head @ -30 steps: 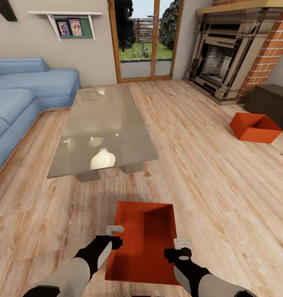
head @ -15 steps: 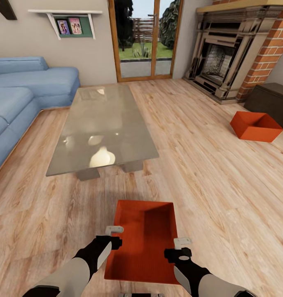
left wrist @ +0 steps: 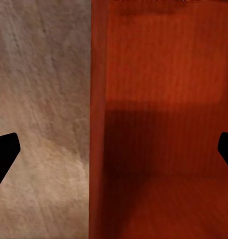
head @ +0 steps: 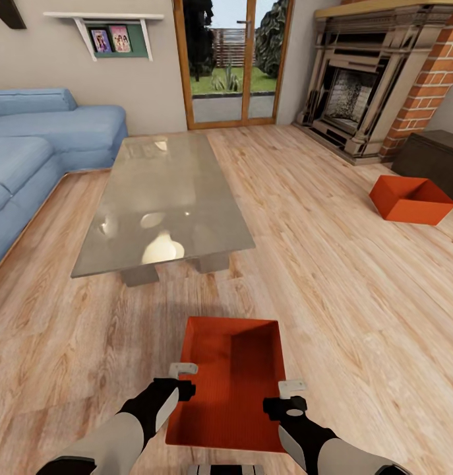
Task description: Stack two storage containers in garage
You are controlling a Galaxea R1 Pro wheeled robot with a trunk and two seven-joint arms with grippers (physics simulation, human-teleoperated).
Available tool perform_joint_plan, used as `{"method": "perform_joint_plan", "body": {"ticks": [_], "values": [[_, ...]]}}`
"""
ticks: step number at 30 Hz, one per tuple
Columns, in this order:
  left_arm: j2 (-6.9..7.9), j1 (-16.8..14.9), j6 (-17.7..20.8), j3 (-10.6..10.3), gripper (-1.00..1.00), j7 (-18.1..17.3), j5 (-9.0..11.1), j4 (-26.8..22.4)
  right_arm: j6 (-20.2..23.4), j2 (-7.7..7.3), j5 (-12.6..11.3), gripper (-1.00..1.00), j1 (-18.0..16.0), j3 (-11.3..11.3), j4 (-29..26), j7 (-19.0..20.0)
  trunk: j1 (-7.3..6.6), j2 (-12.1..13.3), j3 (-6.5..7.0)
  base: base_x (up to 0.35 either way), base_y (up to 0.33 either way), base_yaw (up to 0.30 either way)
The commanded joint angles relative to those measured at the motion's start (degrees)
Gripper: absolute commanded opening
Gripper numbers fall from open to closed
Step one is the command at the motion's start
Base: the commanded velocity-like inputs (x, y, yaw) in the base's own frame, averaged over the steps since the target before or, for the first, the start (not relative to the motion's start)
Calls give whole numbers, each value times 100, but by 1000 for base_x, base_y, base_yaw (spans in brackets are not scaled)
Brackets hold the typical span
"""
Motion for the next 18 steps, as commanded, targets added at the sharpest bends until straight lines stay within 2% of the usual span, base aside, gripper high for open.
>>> {"method": "perform_joint_plan", "body": {"ticks": [1, 9, 18], "values": [[-1, 0, 34, -5, 100, 20, 2, -19, -24, 0, -60, 100, -3, 47, 3, -20, -1, -1, -4, 0, 0, 0], [0, 0, -136, -5, 100, 20, 9, -9, -29, -8, -62, 100, -3, 47, 3, -20, -1, -1, -4, 0, 0, 0], [0, 0, -159, -5, 100, 20, 10, 9, -42, -23, -79, 100, -3, 45, 3, -20, -1, -1, -4, 0, 0, 0]]}}
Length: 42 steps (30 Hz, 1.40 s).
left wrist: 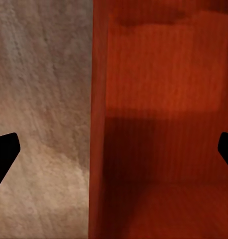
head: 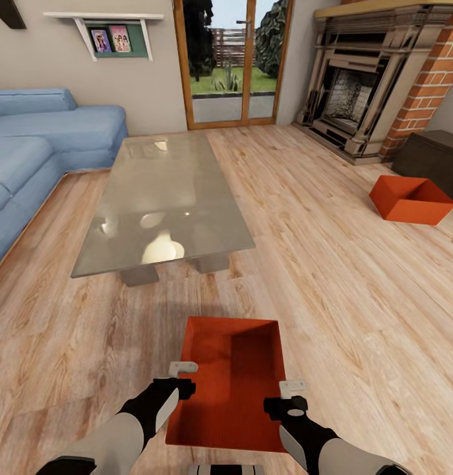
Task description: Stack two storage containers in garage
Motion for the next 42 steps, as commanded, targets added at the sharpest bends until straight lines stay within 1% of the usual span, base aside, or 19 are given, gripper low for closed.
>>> {"method": "perform_joint_plan", "body": {"ticks": [1, 3, 5, 6, 9, 16, 24, 42], "values": [[-1, 0, 34, -6, 100, 20, 3, -11, -25, -4, -63, 100, -3, 44, 2, -20, -1, -1, -4, 0, 0, 0], [-1, 0, 33, -6, 100, 20, 3, -10, -26, -23, -67, 100, -3, 43, -14, -20, -1, -1, -4, 0, 0, 0], [-1, 0, 33, -6, 100, 20, 3, -9, -27, -87, -71, 100, -3, 42, -31, -20, -1, -1, -4, 0, 0, 0], [-1, 0, 33, -6, 100, 20, 3, -9, -26, -146, -74, 100, -3, 39, -40, -20, -1, -1, -4, 0, 0, 0], [-1, 1, 33, -6, 100, 20, 3, -9, -24, -195, -75, 100, -3, 36, -49, -20, -1, -1, -4, 0, 0, 0], [-1, 0, 33, -6, 100, 20, 0, -9, -22, -206, -76, 100, -3, 36, -49, -20, -1, -1, -4, 0, 0, 0], [7, 0, 31, -13, 100, 20, -4, -6, -22, -197, -76, 100, -3, 37, -49, -20, 175, -322, -147, 0, 0, 0], [32, 1, 24, -28, 100, 23, -4, -9, -23, -187, -76, 100, -3, 40, -49, -20, 175, -322, -147, 0, 0, 0]]}}
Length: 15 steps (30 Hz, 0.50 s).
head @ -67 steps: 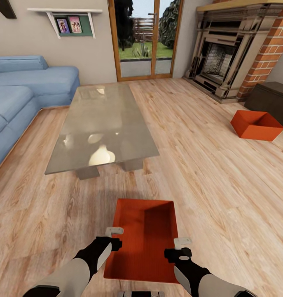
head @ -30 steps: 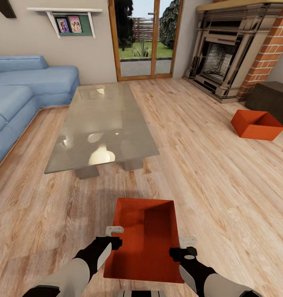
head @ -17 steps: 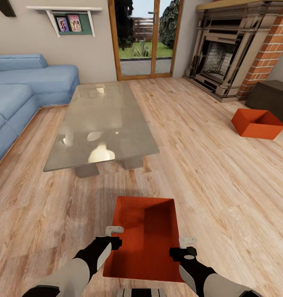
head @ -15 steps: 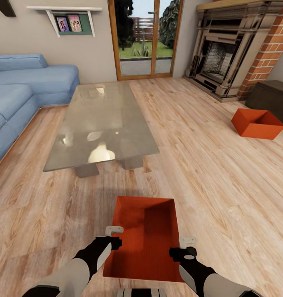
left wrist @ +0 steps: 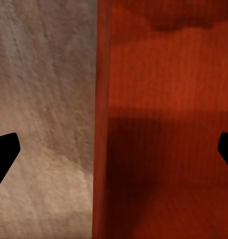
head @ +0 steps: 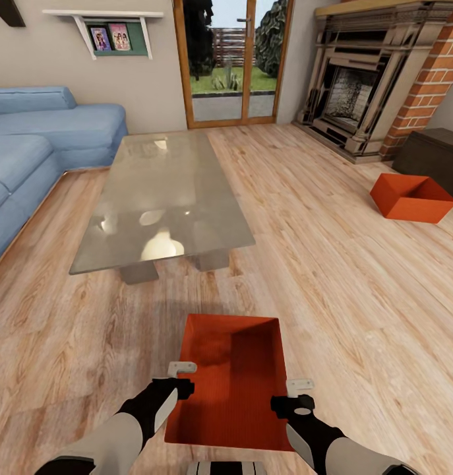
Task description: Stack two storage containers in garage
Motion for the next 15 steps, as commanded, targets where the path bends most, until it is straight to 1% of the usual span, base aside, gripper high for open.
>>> {"method": "perform_joint_plan", "body": {"ticks": [1, 9, 15], "values": [[-3, 0, 34, -6, 100, 21, 1, -11, -25, 0, -61, 100, -3, 46, 4, -20, -1, -1, -4, 0, 0, 0], [-7, -1, 34, -3, 100, 18, 1, -11, -24, -1, -61, 100, -3, 45, 0, -20, 175, -322, -147, 0, 0, 0], [-8, 0, 34, -3, 100, 18, -1, -19, -21, -6, -57, 100, -3, 44, -4, -20, 175, -322, -147, 0, 0, 0]]}}
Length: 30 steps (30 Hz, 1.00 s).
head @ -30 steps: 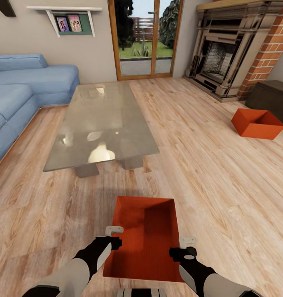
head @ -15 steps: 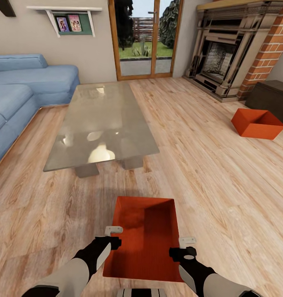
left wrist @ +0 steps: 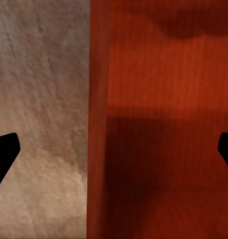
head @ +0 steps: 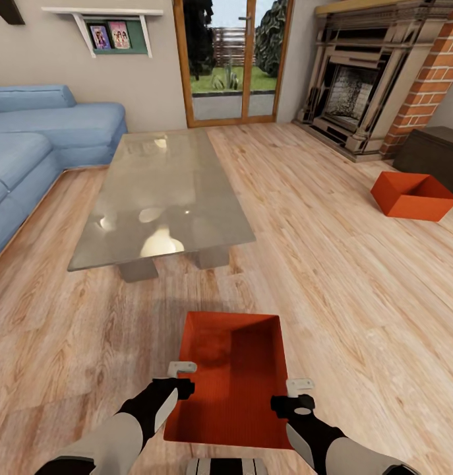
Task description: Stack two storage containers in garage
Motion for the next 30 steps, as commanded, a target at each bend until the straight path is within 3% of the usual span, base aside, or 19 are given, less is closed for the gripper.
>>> {"method": "perform_joint_plan", "body": {"ticks": [1, 11, 15, 30], "values": [[-1, 0, 34, -7, 100, 20, 2, -12, -23, -2, -61, 100, -3, 46, 2, -20, -1, -1, -4, 0, 0, 0], [-1, 0, 34, -7, 100, 19, 2, -13, -42, -17, -54, 100, -3, 47, -15, -20, -1, -1, -4, 0, 0, 0], [74, 9, 19, -16, 100, 28, -7, 4, 13, -38, -44, 100, -3, 47, -85, -6, -1, -1, -4, 0, 0, 0], [113, 8, 18, -16, 100, 19, -7, 5, 41, -73, -23, 100, -3, 56, -523, -362, -1, -1, -4, 0, 0, 0]]}}
